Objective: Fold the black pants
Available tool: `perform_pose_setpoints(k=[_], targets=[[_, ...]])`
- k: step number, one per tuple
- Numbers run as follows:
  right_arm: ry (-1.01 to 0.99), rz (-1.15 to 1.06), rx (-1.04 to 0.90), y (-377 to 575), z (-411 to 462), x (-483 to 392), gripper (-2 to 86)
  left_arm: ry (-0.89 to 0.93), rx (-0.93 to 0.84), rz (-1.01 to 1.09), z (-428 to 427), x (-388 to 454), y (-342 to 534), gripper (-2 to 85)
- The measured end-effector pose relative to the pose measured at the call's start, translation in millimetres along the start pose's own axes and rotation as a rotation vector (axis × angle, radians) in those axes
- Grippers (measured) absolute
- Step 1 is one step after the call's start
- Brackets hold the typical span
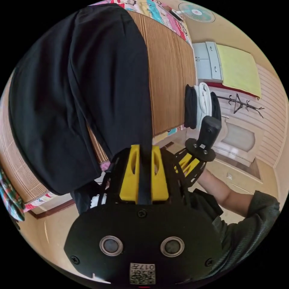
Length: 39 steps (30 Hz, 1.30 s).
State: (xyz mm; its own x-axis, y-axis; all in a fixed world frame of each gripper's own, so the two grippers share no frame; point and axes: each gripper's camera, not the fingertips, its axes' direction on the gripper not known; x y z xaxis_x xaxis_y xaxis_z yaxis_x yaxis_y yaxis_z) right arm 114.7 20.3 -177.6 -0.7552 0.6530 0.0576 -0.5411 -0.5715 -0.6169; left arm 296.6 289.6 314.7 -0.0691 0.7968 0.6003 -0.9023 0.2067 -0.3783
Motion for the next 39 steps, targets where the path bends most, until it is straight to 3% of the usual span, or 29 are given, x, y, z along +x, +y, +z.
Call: perform_pose_setpoints(k=[3, 7, 10, 12, 18, 22, 25, 27, 30, 33, 39], targets=[[0.032, 0.087, -0.144, -6.3, -22.0, 41.4, 1.8, -0.036, 0.051, 0.040, -0.2, 2.8, 11.6, 2.4], [0.192, 0.247, -0.155, -33.2, -101.7, 101.9, 2.3, 0.064, 0.127, -0.038, 0.6, -12.0, 26.0, 1.2], [0.296, 0.340, 0.030, -91.9, -195.1, 147.0, 5.4, 0.095, 0.153, -0.082, -1.0, -17.0, 24.5, 0.9], [0.366, 0.379, 0.259, -150.3, -260.7, 171.0, 9.7, 0.097, 0.166, -0.090, -2.6, -16.2, 21.5, 0.9], [0.416, 0.442, 0.638, -280.9, -316.2, 221.5, 12.8, 0.125, 0.187, -0.105, -3.9, -14.1, 6.5, 0.8], [0.502, 0.536, 0.592, -335.4, -296.2, 259.1, 10.4, 0.151, 0.254, -0.137, -7.2, -18.5, 3.0, 0.7], [0.820, 0.524, 0.510, -376.1, -261.5, 244.1, 4.2, 0.256, 0.305, -0.185, -5.0, -31.9, 5.6, 0.6], [1.128, 0.362, 0.493, -410.4, -211.1, 191.0, 3.2, 0.297, 0.354, -0.213, -7.2, -39.7, 13.0, 0.5], [1.337, 0.050, 0.397, -453.4, -129.8, 119.5, 2.7, 0.264, 0.420, -0.240, -20.0, -44.0, 36.0, 0.3], [1.242, -0.152, 0.339, -505.3, -70.2, 71.7, 2.6, 0.202, 0.450, -0.274, -31.4, -45.9, 70.0, 0.2], [0.793, -0.166, 0.222, -615.1, 3.3, 101.5, 2.9, 0.109, 0.484, -0.442, -49.5, -88.8, 107.8, 0.2]])
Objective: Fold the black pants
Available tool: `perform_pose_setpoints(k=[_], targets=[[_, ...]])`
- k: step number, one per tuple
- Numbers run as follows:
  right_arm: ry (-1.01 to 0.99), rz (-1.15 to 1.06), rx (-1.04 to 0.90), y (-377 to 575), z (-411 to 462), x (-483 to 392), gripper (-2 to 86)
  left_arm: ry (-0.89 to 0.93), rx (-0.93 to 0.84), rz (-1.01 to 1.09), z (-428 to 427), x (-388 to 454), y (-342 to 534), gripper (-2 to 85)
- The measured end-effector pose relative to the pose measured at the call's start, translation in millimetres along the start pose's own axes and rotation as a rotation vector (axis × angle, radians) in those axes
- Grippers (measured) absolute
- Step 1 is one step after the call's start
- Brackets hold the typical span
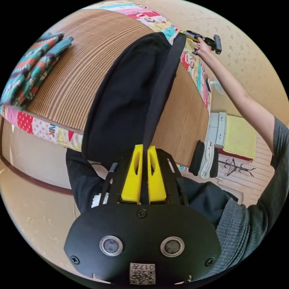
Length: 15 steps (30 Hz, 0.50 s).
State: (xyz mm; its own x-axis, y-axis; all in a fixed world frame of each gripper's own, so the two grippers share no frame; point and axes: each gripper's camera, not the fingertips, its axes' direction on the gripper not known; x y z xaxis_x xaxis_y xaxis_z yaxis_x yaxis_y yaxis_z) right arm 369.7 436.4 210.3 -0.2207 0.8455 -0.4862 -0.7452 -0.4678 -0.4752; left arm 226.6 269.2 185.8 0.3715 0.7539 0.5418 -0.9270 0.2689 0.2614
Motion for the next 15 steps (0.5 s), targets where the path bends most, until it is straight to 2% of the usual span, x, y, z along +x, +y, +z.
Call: perform_pose_setpoints(k=[4, 7, 11, 15], targets=[[-0.118, 0.101, 0.059, 32.3, 6.5, 16.6, 3.2, -0.126, -0.030, -0.024, 6.0, -40.5, -30.5, 0.1], [-0.113, 0.092, -0.044, 112.8, 12.6, 25.9, 3.8, -0.135, -0.114, -0.015, 16.5, -64.7, -50.5, 0.2], [-0.095, 0.250, -0.254, 275.7, 32.9, 39.7, 6.0, -0.065, -0.166, 0.004, 18.3, -77.0, -59.6, 0.3], [-0.192, 0.482, -0.306, 418.9, 53.3, 15.9, 7.7, -0.065, -0.224, 0.066, 12.1, -68.1, -67.3, 0.3]])
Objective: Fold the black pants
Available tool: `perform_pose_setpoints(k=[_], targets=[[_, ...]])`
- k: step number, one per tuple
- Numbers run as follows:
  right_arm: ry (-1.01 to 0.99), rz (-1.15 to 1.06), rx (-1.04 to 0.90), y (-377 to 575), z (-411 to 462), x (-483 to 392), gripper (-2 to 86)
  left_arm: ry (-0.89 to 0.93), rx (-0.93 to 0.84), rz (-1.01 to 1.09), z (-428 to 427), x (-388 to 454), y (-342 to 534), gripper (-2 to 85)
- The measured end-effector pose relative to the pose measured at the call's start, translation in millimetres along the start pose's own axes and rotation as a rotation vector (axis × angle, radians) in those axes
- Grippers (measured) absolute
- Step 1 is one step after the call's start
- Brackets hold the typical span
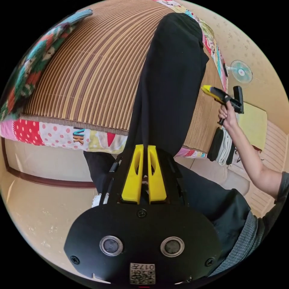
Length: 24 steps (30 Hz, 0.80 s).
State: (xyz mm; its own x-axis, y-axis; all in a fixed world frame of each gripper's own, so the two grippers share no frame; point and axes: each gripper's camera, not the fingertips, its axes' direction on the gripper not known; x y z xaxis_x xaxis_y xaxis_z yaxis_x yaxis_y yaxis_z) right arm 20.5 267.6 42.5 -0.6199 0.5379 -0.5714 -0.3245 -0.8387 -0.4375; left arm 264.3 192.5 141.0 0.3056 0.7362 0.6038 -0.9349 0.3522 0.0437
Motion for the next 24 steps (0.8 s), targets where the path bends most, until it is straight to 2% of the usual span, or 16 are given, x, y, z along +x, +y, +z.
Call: perform_pose_setpoints(k=[6, 10, 12, 14, 17, 18, 24], targets=[[-0.123, 0.160, 0.059, 90.9, 66.8, -9.5, 5.7, -0.062, -0.138, 0.114, -6.2, 17.5, -15.4, 0.5], [-0.118, 0.213, 0.082, 101.6, 74.2, -14.4, 3.6, -0.096, -0.244, 0.195, -11.4, 29.3, -25.7, 0.5], [-0.180, 0.184, 0.113, 107.1, 57.4, -20.7, 3.0, -0.095, -0.283, 0.215, -14.4, 32.6, -28.2, 0.4], [-0.230, 0.119, 0.172, 117.9, 36.6, -30.7, 2.7, -0.055, -0.304, 0.246, -20.7, 36.4, -27.2, 0.3], [-0.231, 0.117, 0.246, 140.0, 14.5, -32.8, 2.6, 0.157, -0.304, 0.352, -37.8, 44.9, -17.2, 0.3], [-0.209, 0.138, 0.250, 145.7, 15.6, -28.1, 2.7, 0.194, -0.301, 0.358, -43.0, 43.3, -11.7, 0.3], [-0.132, 0.223, 0.137, 137.0, 55.0, -5.8, 3.7, 0.044, -0.269, 0.167, -24.7, 23.9, 12.0, 1.9]])
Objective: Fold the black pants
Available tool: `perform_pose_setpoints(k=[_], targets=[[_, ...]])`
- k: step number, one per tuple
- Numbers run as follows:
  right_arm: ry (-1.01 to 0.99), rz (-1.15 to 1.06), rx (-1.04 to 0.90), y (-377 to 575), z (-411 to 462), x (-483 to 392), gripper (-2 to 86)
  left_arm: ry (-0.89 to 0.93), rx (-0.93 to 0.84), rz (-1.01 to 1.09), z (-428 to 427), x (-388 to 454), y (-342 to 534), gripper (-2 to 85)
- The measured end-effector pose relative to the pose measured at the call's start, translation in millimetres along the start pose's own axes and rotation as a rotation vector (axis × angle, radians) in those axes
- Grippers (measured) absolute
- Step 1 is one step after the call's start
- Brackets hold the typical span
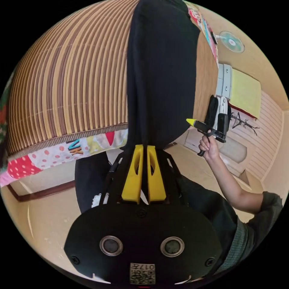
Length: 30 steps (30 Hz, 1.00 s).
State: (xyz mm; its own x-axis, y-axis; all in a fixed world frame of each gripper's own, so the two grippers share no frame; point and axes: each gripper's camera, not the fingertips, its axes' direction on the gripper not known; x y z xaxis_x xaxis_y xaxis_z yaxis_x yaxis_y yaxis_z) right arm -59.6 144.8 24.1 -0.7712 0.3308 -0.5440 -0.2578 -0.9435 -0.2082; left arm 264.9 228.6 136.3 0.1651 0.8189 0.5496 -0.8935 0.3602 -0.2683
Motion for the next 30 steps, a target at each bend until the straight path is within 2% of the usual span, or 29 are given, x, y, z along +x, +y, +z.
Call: perform_pose_setpoints(k=[2, 5, 10, 13, 18, 21, 23, 25, 30], targets=[[0.001, -0.003, -0.003, 0.5, -6.1, 2.1, 4.8, -0.017, -0.007, -0.042, 4.2, 0.5, 1.8, 4.1], [-0.046, -0.003, 0.040, 4.1, -31.8, 12.8, 7.2, -0.031, 0.072, -0.022, -15.2, 8.5, 12.0, 6.6], [-0.184, 0.029, 0.108, -15.4, -69.7, 51.8, 10.0, 0.149, 0.271, -0.027, -71.5, -19.1, 4.9, 11.2], [-0.228, 0.029, 0.136, -46.6, -81.8, 69.3, 10.9, 0.174, 0.320, -0.022, -82.8, -33.7, -20.5, 12.2], [-0.298, -0.032, 0.082, -113.2, -72.8, 72.2, 8.6, 0.269, 0.303, 0.095, -76.7, -24.9, -64.4, 11.0], [-0.366, -0.068, 0.014, -138.7, -54.9, 60.6, 7.5, 0.212, 0.238, 0.105, -65.1, -14.7, -77.1, 6.1], [-0.320, -0.071, -0.038, -144.1, -47.7, 51.5, 5.3, 0.189, 0.208, 0.113, -59.2, -12.8, -73.9, 4.6], [-0.287, -0.073, -0.036, -138.7, -51.5, 45.4, 4.0, 0.204, 0.197, 0.100, -57.4, -14.6, -56.3, 3.0], [-0.545, -0.225, 0.050, -77.3, -91.5, 13.2, 2.0, 0.333, 0.223, 0.264, -76.4, 8.5, 11.8, 1.5]])
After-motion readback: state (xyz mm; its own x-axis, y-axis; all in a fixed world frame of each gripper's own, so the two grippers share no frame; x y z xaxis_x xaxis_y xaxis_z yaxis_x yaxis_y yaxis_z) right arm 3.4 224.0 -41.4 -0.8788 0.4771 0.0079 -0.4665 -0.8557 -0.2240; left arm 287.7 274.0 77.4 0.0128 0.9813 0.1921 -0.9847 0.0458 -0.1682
